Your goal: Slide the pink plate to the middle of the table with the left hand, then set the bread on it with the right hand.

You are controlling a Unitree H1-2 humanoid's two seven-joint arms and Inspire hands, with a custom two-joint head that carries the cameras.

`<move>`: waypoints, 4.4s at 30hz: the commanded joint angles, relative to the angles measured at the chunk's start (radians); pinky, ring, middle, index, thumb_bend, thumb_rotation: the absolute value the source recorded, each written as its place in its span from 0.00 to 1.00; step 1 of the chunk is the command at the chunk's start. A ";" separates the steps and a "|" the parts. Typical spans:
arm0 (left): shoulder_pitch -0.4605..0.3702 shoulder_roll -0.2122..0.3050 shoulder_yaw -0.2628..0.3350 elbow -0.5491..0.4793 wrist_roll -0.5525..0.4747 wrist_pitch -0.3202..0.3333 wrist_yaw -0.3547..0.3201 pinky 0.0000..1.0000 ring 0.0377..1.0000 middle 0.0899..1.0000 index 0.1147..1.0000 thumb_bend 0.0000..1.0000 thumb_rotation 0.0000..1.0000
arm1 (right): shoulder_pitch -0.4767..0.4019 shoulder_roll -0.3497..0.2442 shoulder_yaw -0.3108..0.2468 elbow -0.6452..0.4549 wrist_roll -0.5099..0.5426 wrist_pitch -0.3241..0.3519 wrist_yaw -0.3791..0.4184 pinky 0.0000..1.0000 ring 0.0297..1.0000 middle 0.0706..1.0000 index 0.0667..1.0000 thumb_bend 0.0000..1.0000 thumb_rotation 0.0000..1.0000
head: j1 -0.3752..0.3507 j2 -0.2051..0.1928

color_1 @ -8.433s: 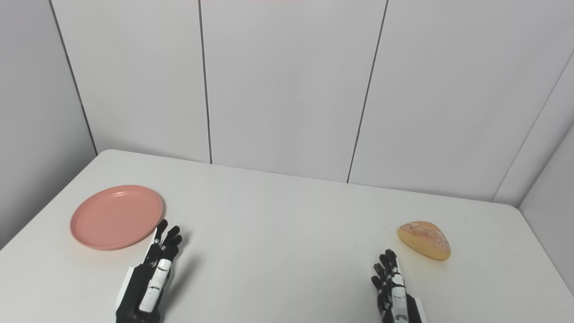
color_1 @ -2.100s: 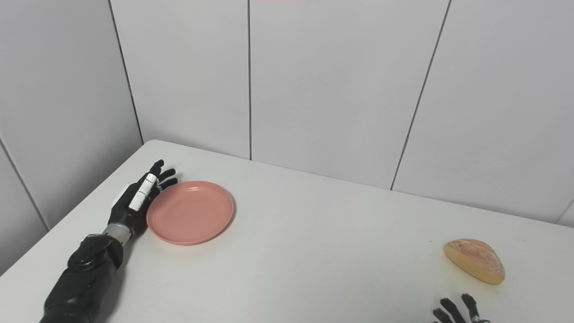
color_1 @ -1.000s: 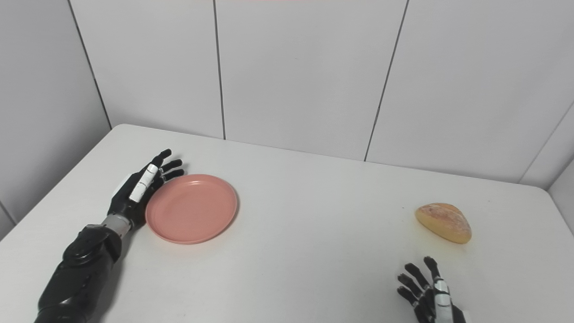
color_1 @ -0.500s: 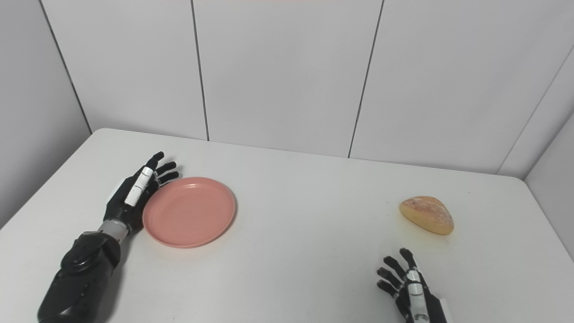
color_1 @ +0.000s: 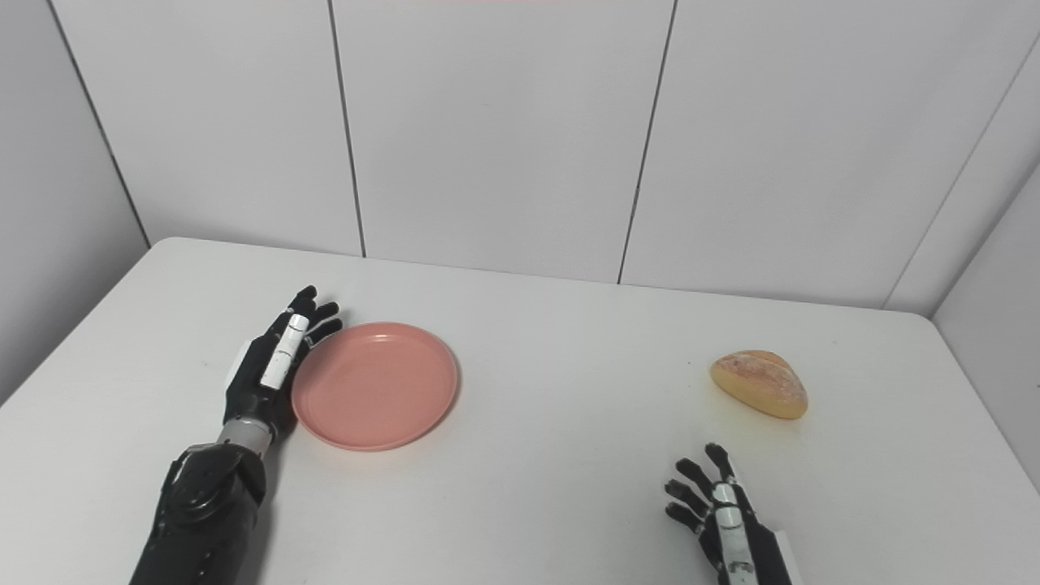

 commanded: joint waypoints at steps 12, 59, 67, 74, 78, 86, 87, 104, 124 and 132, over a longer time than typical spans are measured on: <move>-0.010 -0.041 -0.058 0.009 0.018 0.020 -0.012 0.76 0.80 0.80 0.87 0.84 0.71 | -0.005 0.048 0.043 0.017 -0.030 0.020 0.017 0.78 0.81 0.84 0.94 0.86 0.91 | -0.064 0.000; -0.035 -0.146 -0.065 0.075 0.021 -0.011 -0.016 0.82 0.80 0.81 0.97 0.81 0.69 | -0.020 0.096 0.106 0.058 -0.128 -0.036 0.006 0.76 0.81 0.85 0.96 0.82 0.95 | -0.209 -0.017; -0.047 -0.144 -0.080 0.083 0.021 -0.011 -0.027 0.82 0.80 0.80 0.96 0.81 0.69 | -0.017 0.095 0.107 0.053 -0.132 -0.035 0.004 0.76 0.81 0.84 0.96 0.81 0.95 | -0.208 -0.016; -0.040 -0.141 -0.082 0.083 0.022 -0.008 -0.025 0.81 0.79 0.79 0.95 0.84 0.68 | -0.012 0.092 0.106 0.050 -0.128 -0.037 0.006 0.75 0.81 0.84 0.96 0.81 0.95 | -0.208 -0.017; -0.031 -0.141 -0.086 0.077 0.022 -0.006 -0.027 0.81 0.80 0.79 0.96 0.83 0.69 | -0.010 0.088 0.102 0.052 -0.122 -0.040 0.009 0.77 0.81 0.84 0.96 0.82 0.94 | -0.201 -0.019; -0.025 -0.146 -0.085 0.067 0.021 0.000 -0.019 0.80 0.80 0.78 0.96 0.82 0.69 | -0.004 0.081 0.095 0.065 -0.149 -0.121 -0.007 0.76 0.79 0.83 0.94 0.82 0.93 | -0.191 -0.019; -0.025 -0.146 -0.085 0.067 0.021 0.000 -0.019 0.80 0.80 0.78 0.96 0.82 0.69 | -0.004 0.081 0.094 0.067 -0.156 -0.136 -0.010 0.75 0.79 0.82 0.93 0.83 0.92 | -0.191 -0.019; -0.026 -0.128 -0.082 0.113 0.026 -0.033 -0.025 0.81 0.79 0.79 0.96 0.82 0.70 | -0.053 0.054 0.049 -0.132 -0.424 -0.156 -0.078 0.68 0.74 0.75 0.73 0.77 0.99 | -0.191 -0.045; -0.025 -0.126 -0.080 0.122 0.025 -0.038 -0.026 0.81 0.80 0.79 0.97 0.80 0.69 | -0.245 -0.102 -0.035 -0.137 -0.544 -0.126 -0.022 0.65 0.77 0.79 0.83 0.86 1.00 | -0.202 -0.059; -0.018 -0.121 -0.085 0.126 0.031 -0.049 -0.029 0.81 0.81 0.79 0.97 0.81 0.71 | -0.350 -0.235 -0.056 -0.024 -0.748 -0.200 -0.103 0.70 0.76 0.79 0.83 0.92 1.00 | -0.194 -0.073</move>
